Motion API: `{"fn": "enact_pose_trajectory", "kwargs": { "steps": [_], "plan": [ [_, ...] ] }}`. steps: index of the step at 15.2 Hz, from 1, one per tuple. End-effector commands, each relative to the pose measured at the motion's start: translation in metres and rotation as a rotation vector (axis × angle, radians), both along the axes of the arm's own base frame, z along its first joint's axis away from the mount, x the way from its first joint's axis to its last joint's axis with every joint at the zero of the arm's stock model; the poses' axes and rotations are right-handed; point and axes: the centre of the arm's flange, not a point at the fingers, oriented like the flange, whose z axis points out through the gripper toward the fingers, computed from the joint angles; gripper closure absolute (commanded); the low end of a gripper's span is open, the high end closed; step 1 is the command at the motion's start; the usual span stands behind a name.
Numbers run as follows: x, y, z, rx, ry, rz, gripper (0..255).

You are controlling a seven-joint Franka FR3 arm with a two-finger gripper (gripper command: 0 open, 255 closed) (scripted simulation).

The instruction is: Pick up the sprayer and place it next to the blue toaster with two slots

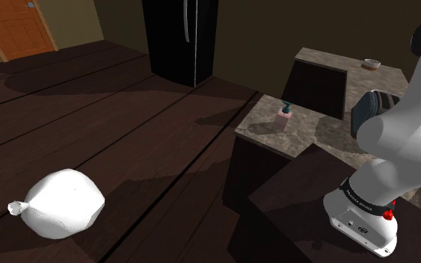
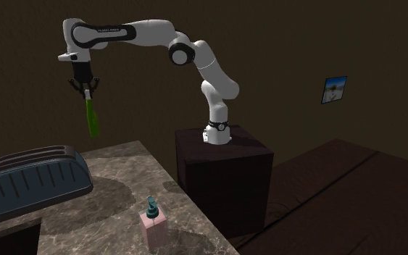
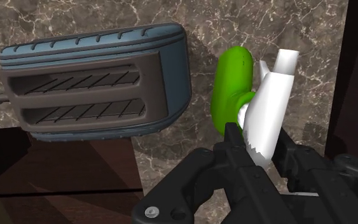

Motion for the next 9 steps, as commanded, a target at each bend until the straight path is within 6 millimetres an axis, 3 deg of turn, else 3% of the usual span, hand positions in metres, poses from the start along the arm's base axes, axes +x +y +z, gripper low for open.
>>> {"fn": "enact_pose_trajectory", "kwargs": {
  "steps": [1, 9],
  "plan": [
    [0.000, 0.000, -0.011, -0.001, 0.000, 0.000, 255],
    [0.000, 0.000, -0.053, -0.001, 0.000, 0.000, 255]
  ]
}}
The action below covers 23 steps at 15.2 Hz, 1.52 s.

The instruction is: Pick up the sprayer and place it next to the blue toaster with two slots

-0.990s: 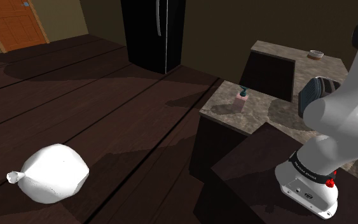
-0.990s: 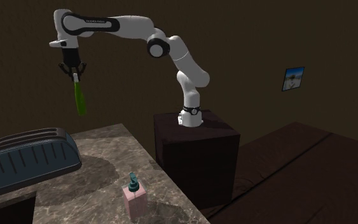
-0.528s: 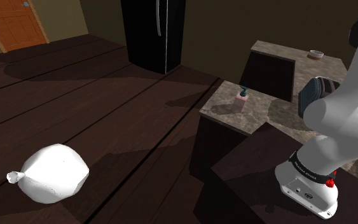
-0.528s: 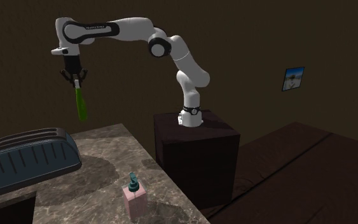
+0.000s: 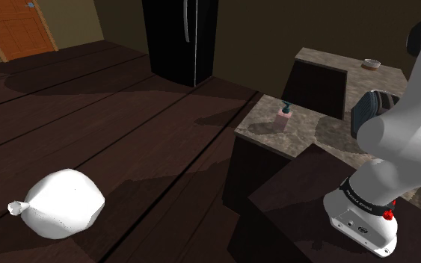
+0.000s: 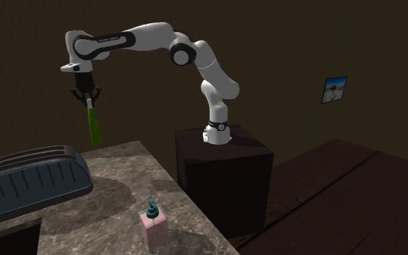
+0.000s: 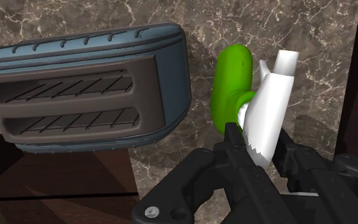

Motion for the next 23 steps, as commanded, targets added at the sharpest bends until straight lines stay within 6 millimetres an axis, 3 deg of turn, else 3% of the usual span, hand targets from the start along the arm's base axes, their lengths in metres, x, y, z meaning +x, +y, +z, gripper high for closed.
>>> {"fn": "enact_pose_trajectory", "kwargs": {
  "steps": [1, 23],
  "plan": [
    [-0.001, 0.000, -0.011, -0.001, 0.000, 0.000, 255],
    [-0.001, 0.000, -0.127, -0.001, 0.000, 0.000, 255]
  ]
}}
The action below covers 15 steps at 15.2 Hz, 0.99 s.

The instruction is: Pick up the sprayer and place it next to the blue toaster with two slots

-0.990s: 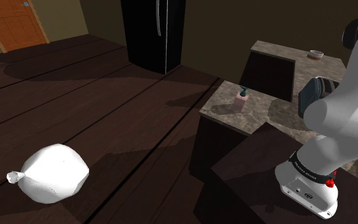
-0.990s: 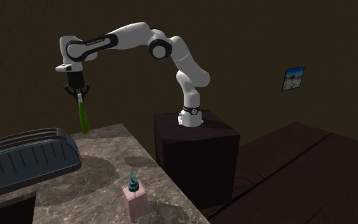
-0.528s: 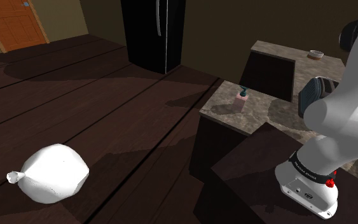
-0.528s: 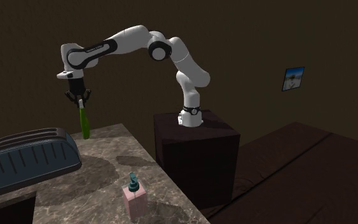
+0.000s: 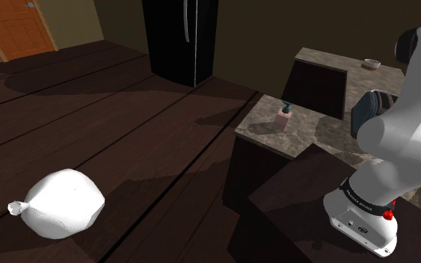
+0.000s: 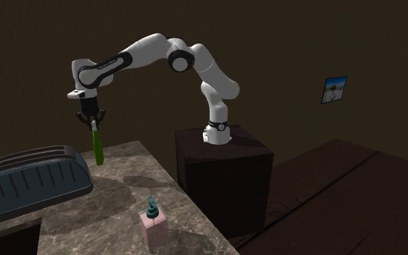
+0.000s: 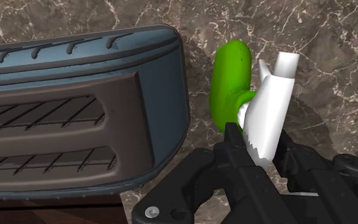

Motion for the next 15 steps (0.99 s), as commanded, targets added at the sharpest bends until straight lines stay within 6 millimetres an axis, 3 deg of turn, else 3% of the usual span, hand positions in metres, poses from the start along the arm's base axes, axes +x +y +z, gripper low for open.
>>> {"fn": "enact_pose_trajectory", "kwargs": {
  "steps": [1, 15],
  "plan": [
    [0.000, 0.000, -0.010, -0.001, 0.000, 0.000, 255],
    [0.000, 0.000, -0.083, -0.001, 0.000, 0.000, 255]
  ]
}}
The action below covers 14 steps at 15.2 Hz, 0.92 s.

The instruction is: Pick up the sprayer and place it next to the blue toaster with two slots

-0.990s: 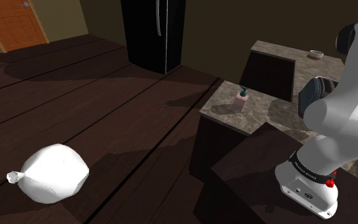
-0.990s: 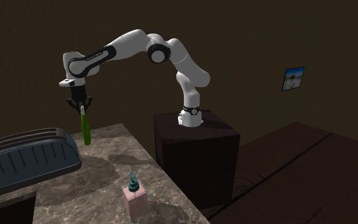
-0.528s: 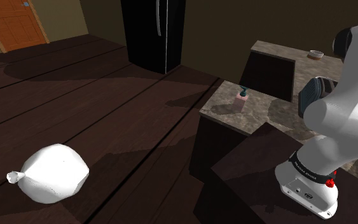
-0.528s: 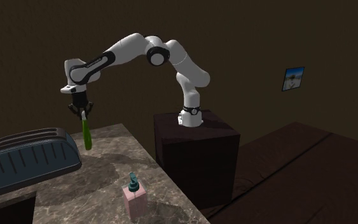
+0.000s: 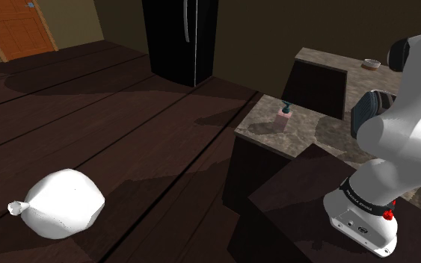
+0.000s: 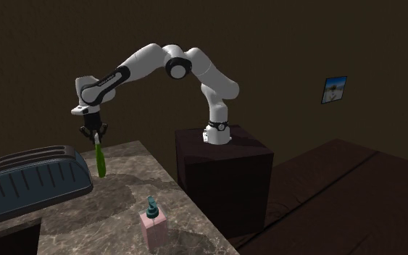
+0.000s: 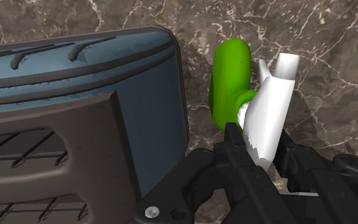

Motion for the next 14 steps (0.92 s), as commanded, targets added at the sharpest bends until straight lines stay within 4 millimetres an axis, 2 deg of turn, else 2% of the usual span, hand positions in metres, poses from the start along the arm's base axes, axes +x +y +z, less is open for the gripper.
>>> {"fn": "enact_pose_trajectory", "kwargs": {
  "steps": [1, 8, 9, 14],
  "plan": [
    [0.0000, -0.0003, -0.0044, -0.001, 0.000, 0.000, 255],
    [0.0000, -0.0003, -0.0044, -0.001, 0.000, 0.000, 255],
    [0.0000, -0.0003, -0.0044, -0.001, 0.000, 0.000, 0],
    [0.0000, -0.0003, -0.0044, -0.001, 0.000, 0.000, 0]
  ]
}}
